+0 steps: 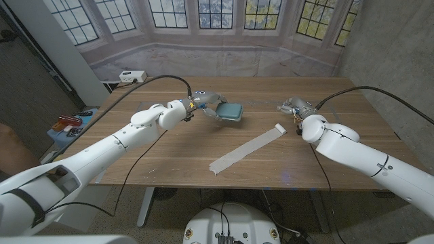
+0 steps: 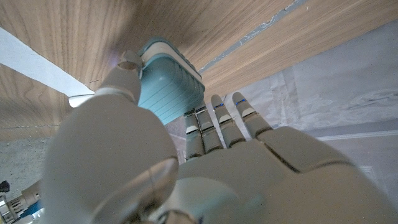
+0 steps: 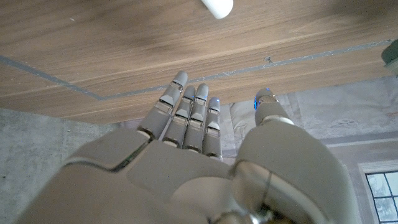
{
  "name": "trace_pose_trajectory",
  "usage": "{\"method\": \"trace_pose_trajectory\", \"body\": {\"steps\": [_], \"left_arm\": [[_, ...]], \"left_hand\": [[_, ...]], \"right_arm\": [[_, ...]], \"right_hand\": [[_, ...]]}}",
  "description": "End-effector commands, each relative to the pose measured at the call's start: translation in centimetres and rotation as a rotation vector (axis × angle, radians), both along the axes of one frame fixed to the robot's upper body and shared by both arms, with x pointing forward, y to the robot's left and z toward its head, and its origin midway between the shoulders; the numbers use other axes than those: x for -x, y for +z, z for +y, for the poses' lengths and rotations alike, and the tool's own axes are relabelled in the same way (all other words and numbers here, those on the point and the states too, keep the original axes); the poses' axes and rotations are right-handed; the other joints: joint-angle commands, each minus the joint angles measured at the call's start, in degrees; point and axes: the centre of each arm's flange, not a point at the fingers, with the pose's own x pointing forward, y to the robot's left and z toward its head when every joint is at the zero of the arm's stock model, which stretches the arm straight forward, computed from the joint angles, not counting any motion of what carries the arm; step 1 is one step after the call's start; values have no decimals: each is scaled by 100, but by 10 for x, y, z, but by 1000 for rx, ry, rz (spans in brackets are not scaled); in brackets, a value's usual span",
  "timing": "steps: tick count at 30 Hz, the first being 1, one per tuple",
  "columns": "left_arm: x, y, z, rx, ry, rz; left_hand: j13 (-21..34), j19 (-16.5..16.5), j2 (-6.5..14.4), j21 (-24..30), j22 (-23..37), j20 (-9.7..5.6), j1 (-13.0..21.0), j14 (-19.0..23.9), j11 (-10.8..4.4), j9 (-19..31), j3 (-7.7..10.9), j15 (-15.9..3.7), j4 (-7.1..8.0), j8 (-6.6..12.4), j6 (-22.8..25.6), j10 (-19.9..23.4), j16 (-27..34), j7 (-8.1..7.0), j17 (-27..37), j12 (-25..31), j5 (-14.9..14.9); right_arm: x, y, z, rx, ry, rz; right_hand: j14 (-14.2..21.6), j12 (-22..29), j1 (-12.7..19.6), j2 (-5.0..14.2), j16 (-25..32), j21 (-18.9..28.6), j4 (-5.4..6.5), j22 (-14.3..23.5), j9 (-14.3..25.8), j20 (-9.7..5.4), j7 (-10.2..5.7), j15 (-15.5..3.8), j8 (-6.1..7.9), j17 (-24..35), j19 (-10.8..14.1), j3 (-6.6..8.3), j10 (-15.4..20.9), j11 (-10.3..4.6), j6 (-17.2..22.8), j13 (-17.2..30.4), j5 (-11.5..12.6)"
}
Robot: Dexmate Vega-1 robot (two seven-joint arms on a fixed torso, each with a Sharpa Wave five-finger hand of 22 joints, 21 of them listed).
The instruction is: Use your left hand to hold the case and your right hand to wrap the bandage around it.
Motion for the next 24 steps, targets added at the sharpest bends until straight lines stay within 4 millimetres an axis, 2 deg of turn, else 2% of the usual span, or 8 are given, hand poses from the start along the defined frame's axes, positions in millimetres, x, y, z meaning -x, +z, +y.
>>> {"method": "trace_pose_trajectory", "body": {"steps": [1, 12, 24], "left_arm": [[-4, 1, 2, 35, -10, 1], [-7, 4, 5, 47, -5, 1], [-9, 9, 7, 60, -8, -7]], "left_hand": [[49, 12, 220, 5, 35, -36, 59, 66, -252, 159, 35, -9, 32, 932, 592, 264, 0, -168, 28, 26, 27], [70, 3, 228, 0, 35, -49, 38, 75, -256, 140, 37, -16, 41, 954, 587, 290, -9, -169, 43, 31, 30], [91, -19, 222, -10, 35, -63, 36, 85, -264, 120, 46, -24, 31, 998, 634, 318, -23, -186, 50, 36, 36]], "right_arm": [[7, -3, 12, 106, -57, 35], [4, -7, 21, 178, -85, 67], [3, -11, 27, 239, -113, 104]], "right_hand": [[82, 72, 100, -1, 34, -8, -17, 33, 33, 11, 25, -2, 28, 6, 59, 2, 103, -1, 107, 31, 2], [227, 199, 217, -53, 50, -21, 4, 38, 39, 31, 12, -41, 42, 18, 99, -4, 293, -27, 294, 86, 6], [301, 250, 284, -75, 55, -27, 19, 40, 45, 19, -30, -61, 66, 29, 123, -11, 335, -24, 457, 122, 9]]}}
